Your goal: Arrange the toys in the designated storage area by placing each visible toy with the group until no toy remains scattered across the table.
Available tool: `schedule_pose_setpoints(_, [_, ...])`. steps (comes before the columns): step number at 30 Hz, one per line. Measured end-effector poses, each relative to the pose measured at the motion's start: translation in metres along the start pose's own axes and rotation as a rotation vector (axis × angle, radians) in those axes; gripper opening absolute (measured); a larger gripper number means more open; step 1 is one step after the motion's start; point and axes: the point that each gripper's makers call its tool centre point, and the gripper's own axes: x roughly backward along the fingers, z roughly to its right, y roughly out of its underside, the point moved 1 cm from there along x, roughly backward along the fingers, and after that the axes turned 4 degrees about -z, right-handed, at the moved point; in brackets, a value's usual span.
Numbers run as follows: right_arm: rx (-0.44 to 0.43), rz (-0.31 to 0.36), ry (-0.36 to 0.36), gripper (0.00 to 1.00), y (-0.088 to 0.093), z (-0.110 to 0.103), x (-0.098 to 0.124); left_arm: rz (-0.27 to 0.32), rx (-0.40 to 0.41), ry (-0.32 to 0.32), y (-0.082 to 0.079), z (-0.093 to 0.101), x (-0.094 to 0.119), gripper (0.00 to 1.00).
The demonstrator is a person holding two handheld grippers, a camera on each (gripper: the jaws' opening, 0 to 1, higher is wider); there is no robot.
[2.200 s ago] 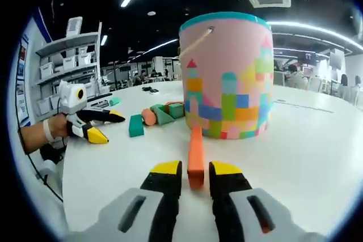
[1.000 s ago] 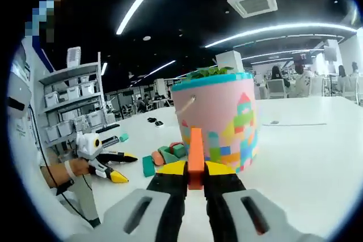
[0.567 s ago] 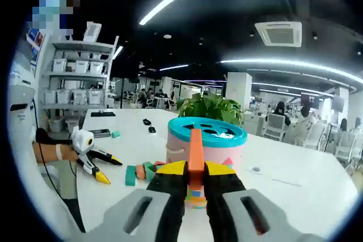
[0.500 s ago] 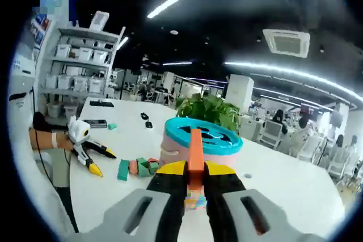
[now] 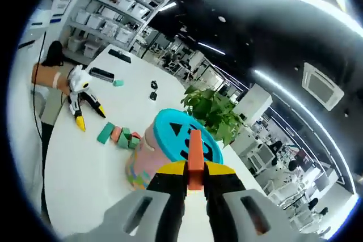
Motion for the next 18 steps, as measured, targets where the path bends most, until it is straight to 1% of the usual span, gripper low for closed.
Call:
schedule_pose_setpoints(2, [0.074,-0.019,-0.005,0.10,-0.003,0.007,-0.003,0.000,0.001,-0.001,0.000,0.000,0.000,0.68])
schedule_pose_setpoints(8, [0.256,-0.079,-0.052,0.10,-0.008,0.019,-0.011,0.000,-0.001,-0.001,0.000,0.000,0.000,0.68])
schedule_pose_setpoints(9, [0.279,-0.082,-0.088,0.10,-0.010,0.017,-0.014,0.001,-0.002,-0.002,0.000,0.000,0.000,0.68])
schedule_pose_setpoints(11, [0.259,-0.078,-0.120,0.10,-0.014,0.019,-0.017,0.001,-0.003,-0.003,0.000,-0.001,0.000,0.68])
schedule_pose_setpoints(12, [0.286,-0.088,-0.133,0.10,-0.015,0.020,-0.019,0.001,-0.004,-0.003,0.000,-0.001,0.001,0.68])
schedule_pose_setpoints(13, [0.342,-0.105,-0.146,0.10,-0.014,0.021,-0.020,0.001,-0.004,-0.003,0.000,-0.001,0.000,0.68])
schedule_pose_setpoints(14, [0.372,-0.116,-0.159,0.10,-0.015,0.020,-0.021,0.001,-0.003,-0.003,0.000,-0.001,0.000,0.68])
schedule_pose_setpoints(17, [0.411,-0.137,-0.195,0.10,-0.017,0.022,-0.025,0.001,-0.003,-0.002,0.000,-0.001,0.000,0.68])
schedule_pose_setpoints(18, [0.438,-0.151,-0.212,0.10,-0.017,0.023,-0.026,0.001,-0.003,-0.002,0.000,-0.001,0.000,0.68])
